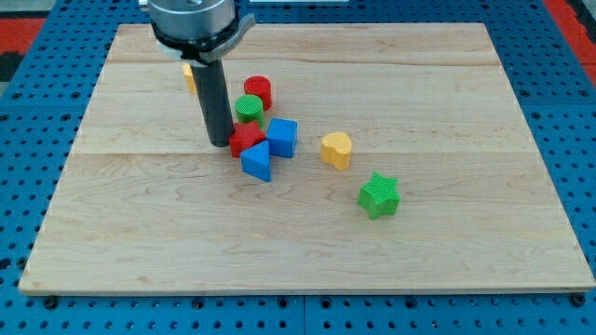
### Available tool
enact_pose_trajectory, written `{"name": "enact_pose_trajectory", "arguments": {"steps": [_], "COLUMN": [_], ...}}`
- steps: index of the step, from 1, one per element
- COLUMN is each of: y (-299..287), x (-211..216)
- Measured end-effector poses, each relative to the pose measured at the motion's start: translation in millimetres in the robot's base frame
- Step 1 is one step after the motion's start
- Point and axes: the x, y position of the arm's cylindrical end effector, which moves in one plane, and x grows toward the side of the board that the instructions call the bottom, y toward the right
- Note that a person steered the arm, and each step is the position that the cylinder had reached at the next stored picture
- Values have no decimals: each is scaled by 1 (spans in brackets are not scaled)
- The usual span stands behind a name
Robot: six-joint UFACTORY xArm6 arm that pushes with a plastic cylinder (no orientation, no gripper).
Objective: Push the blue cube towards the top right side of the board
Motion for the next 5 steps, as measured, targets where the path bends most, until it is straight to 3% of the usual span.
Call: {"name": "enact_pose_trajectory", "arguments": {"steps": [1, 5], "y": [5, 67], "x": [22, 26]}}
